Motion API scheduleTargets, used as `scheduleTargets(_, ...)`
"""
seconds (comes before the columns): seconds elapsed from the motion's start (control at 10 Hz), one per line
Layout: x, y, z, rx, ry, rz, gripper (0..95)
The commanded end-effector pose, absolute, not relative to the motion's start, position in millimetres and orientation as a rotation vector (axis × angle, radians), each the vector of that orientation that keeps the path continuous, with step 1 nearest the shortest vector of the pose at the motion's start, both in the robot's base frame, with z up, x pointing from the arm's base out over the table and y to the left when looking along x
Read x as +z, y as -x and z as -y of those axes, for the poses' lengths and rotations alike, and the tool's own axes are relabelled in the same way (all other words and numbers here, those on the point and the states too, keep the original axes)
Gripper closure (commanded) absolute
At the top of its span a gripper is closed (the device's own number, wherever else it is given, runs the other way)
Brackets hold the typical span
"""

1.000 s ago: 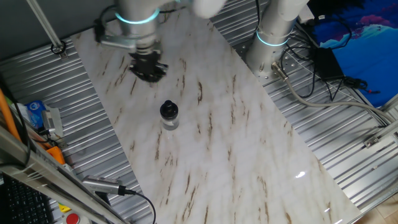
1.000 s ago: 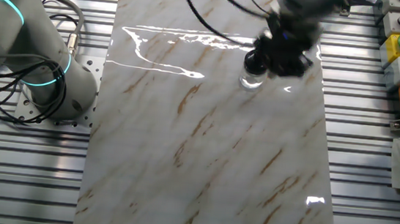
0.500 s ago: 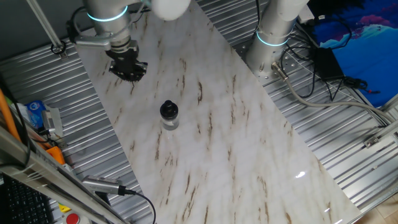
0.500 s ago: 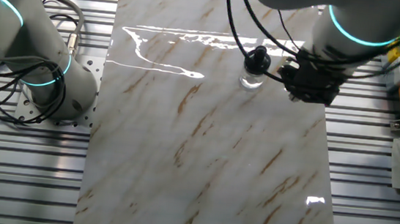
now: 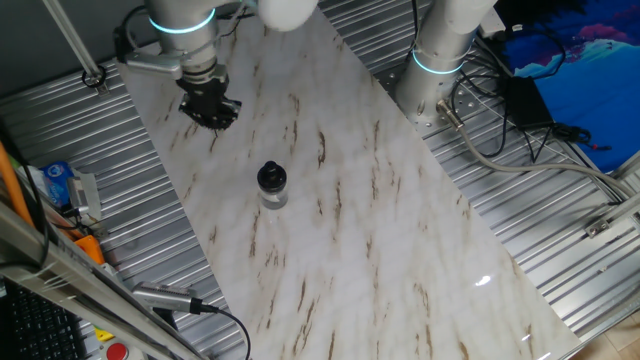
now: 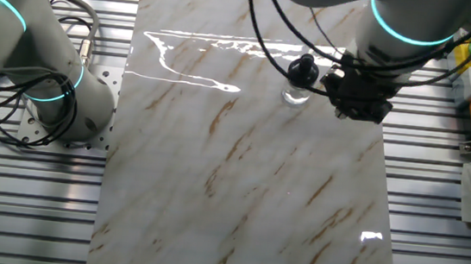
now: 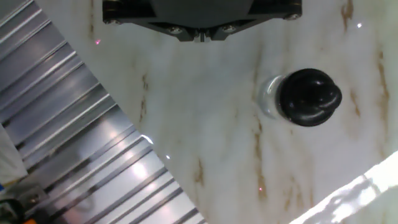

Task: Screw the lid onto the jar

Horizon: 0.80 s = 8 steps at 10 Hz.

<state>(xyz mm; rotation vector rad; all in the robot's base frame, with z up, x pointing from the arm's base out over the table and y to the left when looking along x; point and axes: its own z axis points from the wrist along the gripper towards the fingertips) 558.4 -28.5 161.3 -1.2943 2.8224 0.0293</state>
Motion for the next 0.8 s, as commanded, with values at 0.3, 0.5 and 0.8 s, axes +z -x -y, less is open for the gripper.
scheduleTargets(0.3,162.4,-558.4,33.4,-0.056,1.314,-2.779,95.0)
scheduleTargets(0.5,157.4,-580.8,60.6,-0.047,1.358,-2.76,95.0)
scheduleTargets(0.8,139.9,-604.6,107.6,0.009,1.393,-2.749,95.0)
